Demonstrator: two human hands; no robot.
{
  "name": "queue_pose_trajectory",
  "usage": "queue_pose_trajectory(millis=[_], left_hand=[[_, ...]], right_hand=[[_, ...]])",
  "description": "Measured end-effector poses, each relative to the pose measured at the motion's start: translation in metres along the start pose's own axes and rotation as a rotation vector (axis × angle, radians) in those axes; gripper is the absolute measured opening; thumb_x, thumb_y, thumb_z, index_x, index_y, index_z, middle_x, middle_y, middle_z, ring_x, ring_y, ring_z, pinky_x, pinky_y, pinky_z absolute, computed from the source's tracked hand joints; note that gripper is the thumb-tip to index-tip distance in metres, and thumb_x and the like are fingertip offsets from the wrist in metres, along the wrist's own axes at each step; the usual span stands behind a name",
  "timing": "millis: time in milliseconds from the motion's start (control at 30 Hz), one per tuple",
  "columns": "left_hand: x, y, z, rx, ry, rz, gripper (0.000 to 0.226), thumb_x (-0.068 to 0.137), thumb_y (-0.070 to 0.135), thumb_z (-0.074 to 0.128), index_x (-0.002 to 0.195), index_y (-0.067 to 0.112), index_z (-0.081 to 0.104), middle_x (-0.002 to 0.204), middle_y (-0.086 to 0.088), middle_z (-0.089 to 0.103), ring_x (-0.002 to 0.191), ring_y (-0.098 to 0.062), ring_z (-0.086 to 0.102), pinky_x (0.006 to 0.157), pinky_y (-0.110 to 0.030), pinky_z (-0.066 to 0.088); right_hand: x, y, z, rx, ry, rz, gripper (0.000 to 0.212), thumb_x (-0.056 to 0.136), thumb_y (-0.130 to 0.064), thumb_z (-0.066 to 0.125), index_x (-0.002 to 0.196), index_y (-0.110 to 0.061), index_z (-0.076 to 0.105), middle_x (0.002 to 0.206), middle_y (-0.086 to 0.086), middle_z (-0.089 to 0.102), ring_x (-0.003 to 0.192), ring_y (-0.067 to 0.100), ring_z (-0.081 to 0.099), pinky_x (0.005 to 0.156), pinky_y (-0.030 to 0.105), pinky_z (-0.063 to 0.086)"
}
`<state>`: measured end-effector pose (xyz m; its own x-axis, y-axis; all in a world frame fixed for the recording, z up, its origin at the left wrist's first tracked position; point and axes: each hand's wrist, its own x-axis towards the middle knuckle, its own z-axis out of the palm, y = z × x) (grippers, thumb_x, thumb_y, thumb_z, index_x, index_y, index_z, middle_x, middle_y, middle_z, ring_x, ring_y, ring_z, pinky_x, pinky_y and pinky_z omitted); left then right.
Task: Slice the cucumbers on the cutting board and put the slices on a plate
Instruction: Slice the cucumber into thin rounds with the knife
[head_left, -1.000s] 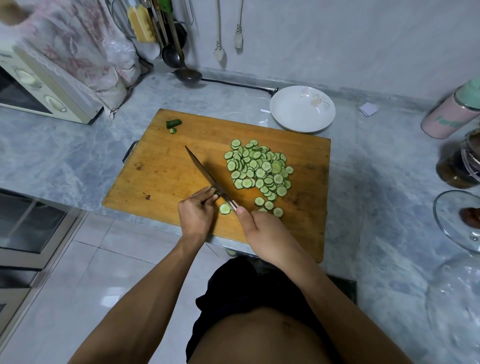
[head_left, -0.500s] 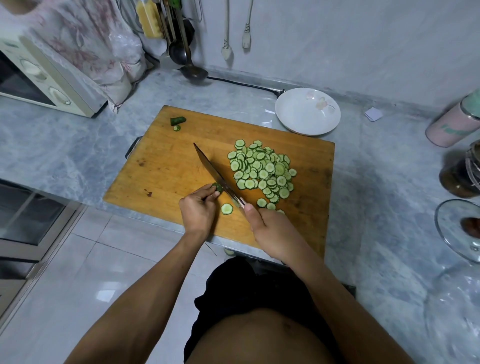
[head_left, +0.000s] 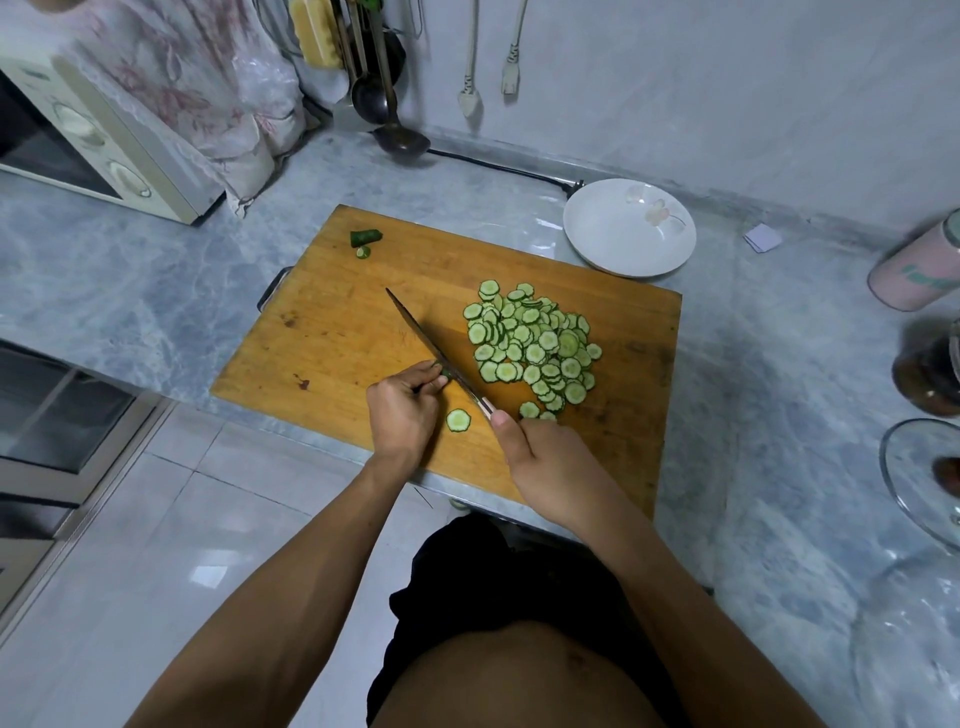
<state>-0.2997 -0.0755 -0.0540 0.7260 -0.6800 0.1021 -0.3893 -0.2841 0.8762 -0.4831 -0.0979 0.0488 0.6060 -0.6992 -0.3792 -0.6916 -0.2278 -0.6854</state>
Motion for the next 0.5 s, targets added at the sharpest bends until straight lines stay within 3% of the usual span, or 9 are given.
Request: queue_pose_trajectory(millis=[333, 500], left_hand=[[0.0, 0.001, 0.0, 0.054, -0.015, 0.051, 0.025, 0.077, -0.016, 0.061, 0.094, -0.004, 0.075, 0.104, -0.015, 0.072, 0.095, -0.003, 0.062, 0.084, 0.0, 0.041], [0.001, 0.001, -0.002, 0.055, -0.015, 0.058, 0.021, 0.079, -0.011, 0.066, 0.096, -0.002, 0.075, 0.104, -0.014, 0.072, 0.094, 0.001, 0.061, 0.086, -0.001, 0.041]], right_hand=[[0.02, -0.007, 0.012, -0.024, 0.009, 0.036, 0.061, 0.107, -0.047, 0.022, 0.062, -0.014, 0.044, 0.062, 0.003, 0.048, 0.058, 0.014, 0.044, 0.055, 0.034, 0.028], [0.04, -0.006, 0.021, 0.011, 0.029, 0.056, 0.063, 0.107, -0.048, 0.021, 0.062, -0.012, 0.046, 0.063, 0.005, 0.049, 0.07, 0.028, 0.051, 0.064, 0.034, 0.033]])
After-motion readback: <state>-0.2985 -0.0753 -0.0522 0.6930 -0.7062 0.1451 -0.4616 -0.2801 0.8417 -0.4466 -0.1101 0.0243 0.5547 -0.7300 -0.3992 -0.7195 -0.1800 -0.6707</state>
